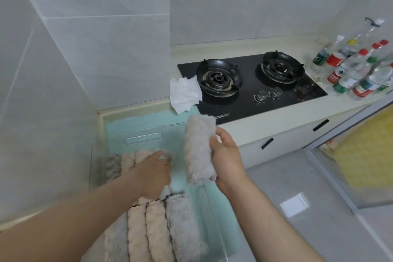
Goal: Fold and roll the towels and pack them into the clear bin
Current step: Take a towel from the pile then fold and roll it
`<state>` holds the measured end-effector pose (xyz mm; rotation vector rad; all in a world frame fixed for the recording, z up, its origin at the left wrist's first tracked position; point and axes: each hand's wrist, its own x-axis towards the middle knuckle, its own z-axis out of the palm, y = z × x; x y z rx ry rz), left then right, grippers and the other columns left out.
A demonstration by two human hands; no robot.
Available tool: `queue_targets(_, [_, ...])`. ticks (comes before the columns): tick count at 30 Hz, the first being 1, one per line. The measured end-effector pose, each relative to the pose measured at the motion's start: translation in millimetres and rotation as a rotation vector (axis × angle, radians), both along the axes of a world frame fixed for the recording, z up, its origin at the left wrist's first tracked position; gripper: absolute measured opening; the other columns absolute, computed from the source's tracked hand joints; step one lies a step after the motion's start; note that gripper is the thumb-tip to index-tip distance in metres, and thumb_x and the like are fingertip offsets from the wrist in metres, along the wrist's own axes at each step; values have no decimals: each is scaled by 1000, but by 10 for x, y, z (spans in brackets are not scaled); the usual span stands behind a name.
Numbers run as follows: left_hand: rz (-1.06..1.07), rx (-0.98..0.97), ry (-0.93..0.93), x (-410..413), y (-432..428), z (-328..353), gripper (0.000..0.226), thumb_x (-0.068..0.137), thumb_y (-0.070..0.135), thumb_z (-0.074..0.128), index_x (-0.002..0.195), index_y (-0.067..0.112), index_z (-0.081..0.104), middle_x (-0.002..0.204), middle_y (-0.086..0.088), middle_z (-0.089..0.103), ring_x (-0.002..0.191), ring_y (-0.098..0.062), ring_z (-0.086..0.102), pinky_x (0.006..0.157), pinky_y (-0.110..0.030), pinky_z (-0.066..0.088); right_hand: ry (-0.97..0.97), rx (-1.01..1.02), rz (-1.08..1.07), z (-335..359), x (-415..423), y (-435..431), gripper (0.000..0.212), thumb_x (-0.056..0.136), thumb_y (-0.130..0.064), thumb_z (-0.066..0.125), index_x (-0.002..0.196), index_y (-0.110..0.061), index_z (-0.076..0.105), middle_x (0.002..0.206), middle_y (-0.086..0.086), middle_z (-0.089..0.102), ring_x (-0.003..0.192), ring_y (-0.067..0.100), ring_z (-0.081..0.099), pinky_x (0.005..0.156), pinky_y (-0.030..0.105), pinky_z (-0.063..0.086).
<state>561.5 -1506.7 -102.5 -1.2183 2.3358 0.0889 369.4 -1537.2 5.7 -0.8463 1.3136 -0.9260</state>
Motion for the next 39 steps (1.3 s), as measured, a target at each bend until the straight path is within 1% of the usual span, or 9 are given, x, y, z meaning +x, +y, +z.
queue_targets(3, [40, -34, -8, 141, 149, 2, 40, 76, 25, 42, 106, 23, 69, 112, -2, 65, 120, -29, 50, 112, -48, -10, 241, -187, 160, -111, 398, 68, 29, 99, -11, 40, 109, -26, 62, 102, -1, 68, 87, 11, 61, 77, 23, 50])
queue_targets(6, [154, -47, 124, 88, 214, 153, 26, 90, 30, 36, 103, 28, 59, 117, -1, 63, 126, -25, 40, 115, -45, 4, 403, -249, 283, -281, 722, 102, 34, 97, -5, 36, 116, -20, 60, 100, -10, 60, 92, 8, 55, 68, 3, 39])
queue_targets(11, [278, 133, 56, 127, 211, 100, 59, 95, 42, 34, 151, 29, 22, 156, 10, 24, 147, -22, 7, 115, -58, -9, 416, -14, 261, -773, 886, 29, 22, 93, 0, 40, 90, -15, 56, 81, -5, 57, 78, 10, 54, 55, 8, 38])
queue_targets(15, [256, 156, -11, 208, 201, 86, 52, 95, 38, 36, 147, 29, 34, 154, 6, 30, 145, -19, 12, 112, -57, -16, 481, 59, 239, -1040, 913, 9, 34, 93, 1, 37, 67, -21, 43, 69, -9, 47, 68, 6, 43, 52, 10, 35])
queue_targets(21, [226, 167, -50, 243, 229, 135, 47, 95, 27, 34, 142, 29, 41, 153, -2, 30, 146, -20, 8, 115, -58, -12, 714, 18, 394, -1156, 953, 21, 29, 91, -2, 33, 71, -23, 36, 73, -6, 45, 74, 16, 46, 52, 22, 28])
queue_targets(29, [244, 163, -52, 213, 210, 114, 48, 95, 24, 35, 142, 33, 41, 154, -2, 29, 147, -21, 6, 113, -58, -15, 1153, -241, 659, -1032, 946, 114, 25, 91, -2, 40, 109, -7, 58, 119, 13, 53, 106, 28, 53, 80, 31, 41])
queue_targets(32, [254, 148, -25, 215, 216, 104, 49, 93, 23, 35, 141, 34, 42, 153, -2, 30, 147, -20, 6, 113, -59, -14, 1026, -74, 703, -923, 937, 31, 30, 94, -7, 42, 119, -4, 58, 122, 14, 61, 113, 30, 57, 87, 29, 43])
queue_targets(36, [248, 140, -21, 180, 226, 80, 51, 93, 23, 34, 143, 34, 37, 158, -6, 21, 148, -21, 0, 112, -61, -13, 469, 274, 479, -857, 914, -87, 46, 96, -14, 35, 140, -3, 43, 142, 13, 48, 128, 31, 49, 100, 34, 43])
queue_targets(39, [253, 127, -18, 162, 235, 78, 51, 93, 21, 36, 143, 31, 37, 157, -8, 21, 148, -23, 1, 112, -62, -14, 77, 479, 246, -836, 929, -116, 35, 95, -13, 38, 123, -1, 55, 119, 16, 59, 90, 26, 62, 74, 32, 49])
